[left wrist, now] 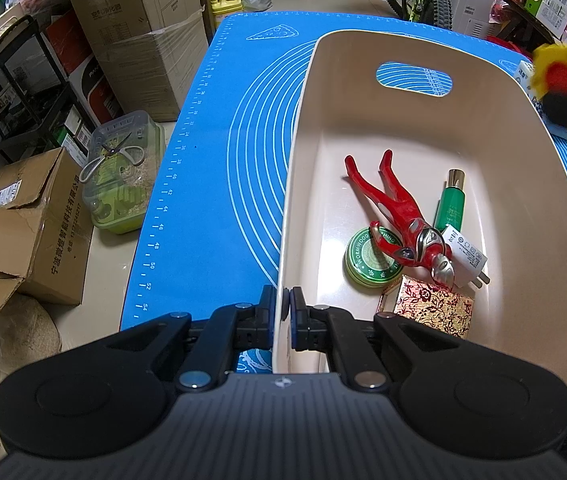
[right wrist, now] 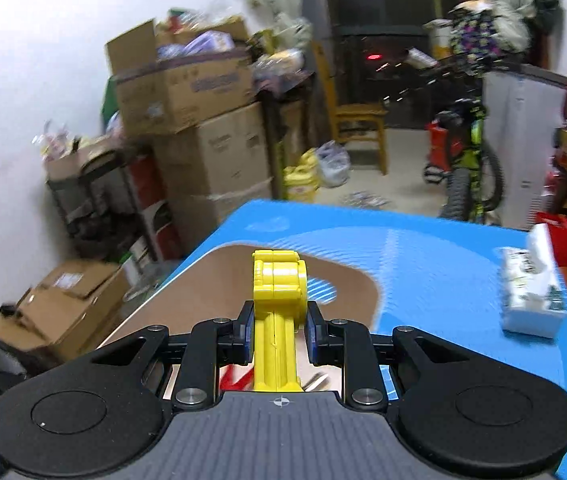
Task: Organize rigid objects
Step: 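Carry the yellow toy into the bin and release it, then move the right tool back and grasp the black earbud case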
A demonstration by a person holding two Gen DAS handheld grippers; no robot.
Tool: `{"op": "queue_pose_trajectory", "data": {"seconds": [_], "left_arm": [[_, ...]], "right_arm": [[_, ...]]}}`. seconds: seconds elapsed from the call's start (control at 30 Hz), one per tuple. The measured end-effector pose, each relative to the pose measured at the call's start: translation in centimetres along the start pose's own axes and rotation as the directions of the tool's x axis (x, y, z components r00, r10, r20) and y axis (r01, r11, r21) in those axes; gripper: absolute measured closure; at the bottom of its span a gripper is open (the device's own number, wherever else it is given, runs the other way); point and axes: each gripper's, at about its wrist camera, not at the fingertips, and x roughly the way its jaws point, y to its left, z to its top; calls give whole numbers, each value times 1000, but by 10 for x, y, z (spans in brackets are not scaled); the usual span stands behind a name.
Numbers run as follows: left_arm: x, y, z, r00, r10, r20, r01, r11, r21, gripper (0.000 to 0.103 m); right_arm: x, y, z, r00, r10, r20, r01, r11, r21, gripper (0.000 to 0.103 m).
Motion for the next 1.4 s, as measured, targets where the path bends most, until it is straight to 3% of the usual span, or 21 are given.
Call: {"op": "queue_pose_trajectory", "data": {"seconds": [0.17,0.37,0.5,0.53,0.6,0.7,1.03,1.23,1.4], "left_arm": [[-1,3,-1,1000,-3,-3,3,1000,-3,94],[-1,2,0,1000,0,-4,0,1000,-3,94],[0,0,0,1000,4,-4,-4,1000,-3,94],[0,0,0,1000,6,-4,-6,1000,-3,94],[-1,-1,0,1000,10,-4,-10,1000,-1,94],[-1,-2,0,1000,11,-5,-11,1000,-3,94],[0,-2,0,1000,18,-4,-18,1000,-1,93],[0,-2,0,1000,17,-4,-17,1000,-2,93],[0,-2,0,1000,18,-4,-18,1000,-1,93]], "right_arm": [[21,25,-11,995,44,-93,-51,996,-75,70],[41,38,-28,972,55,-228,-82,990,-111,70],[46,37,-34,963,57,-265,-89,990,-110,68],[44,33,-33,963,64,-262,-93,990,-101,66],[39,28,-33,967,77,-244,-102,990,-93,47],[26,24,-29,977,83,-196,-103,990,-93,36],[-28,-19,-6,996,73,-59,-80,990,-119,28],[-39,-62,-9,997,19,-71,-26,995,-96,28],[-28,-87,-27,990,6,-139,-23,992,-120,27]]}}
